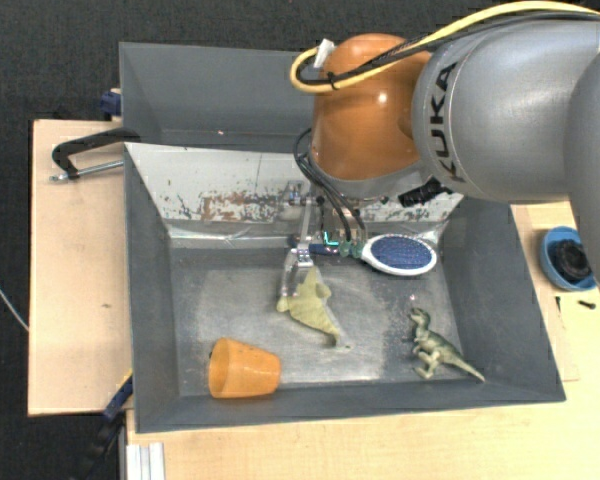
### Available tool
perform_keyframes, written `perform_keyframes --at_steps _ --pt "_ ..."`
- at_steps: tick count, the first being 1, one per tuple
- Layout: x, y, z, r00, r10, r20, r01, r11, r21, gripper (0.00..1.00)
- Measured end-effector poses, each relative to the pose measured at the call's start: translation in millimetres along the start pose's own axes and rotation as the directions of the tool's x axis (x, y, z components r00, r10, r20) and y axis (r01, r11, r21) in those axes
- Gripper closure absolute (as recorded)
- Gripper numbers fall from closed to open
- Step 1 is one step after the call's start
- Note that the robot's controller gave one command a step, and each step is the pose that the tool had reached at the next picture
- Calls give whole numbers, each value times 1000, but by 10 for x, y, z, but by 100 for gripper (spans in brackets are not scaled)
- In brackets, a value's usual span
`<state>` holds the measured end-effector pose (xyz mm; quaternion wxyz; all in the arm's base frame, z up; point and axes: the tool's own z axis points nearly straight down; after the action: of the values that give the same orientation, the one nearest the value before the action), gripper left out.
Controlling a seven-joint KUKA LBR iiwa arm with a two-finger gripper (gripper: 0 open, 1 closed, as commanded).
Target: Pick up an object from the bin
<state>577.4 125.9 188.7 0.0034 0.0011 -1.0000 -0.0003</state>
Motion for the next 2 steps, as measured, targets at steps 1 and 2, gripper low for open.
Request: perform_keyframes --at_steps 1,2 --pt "-63 -621 1046 996 -86 13 86 996 -1 0" --pt "-58 -629 1061 996 -85 11 85 996 -1 100"
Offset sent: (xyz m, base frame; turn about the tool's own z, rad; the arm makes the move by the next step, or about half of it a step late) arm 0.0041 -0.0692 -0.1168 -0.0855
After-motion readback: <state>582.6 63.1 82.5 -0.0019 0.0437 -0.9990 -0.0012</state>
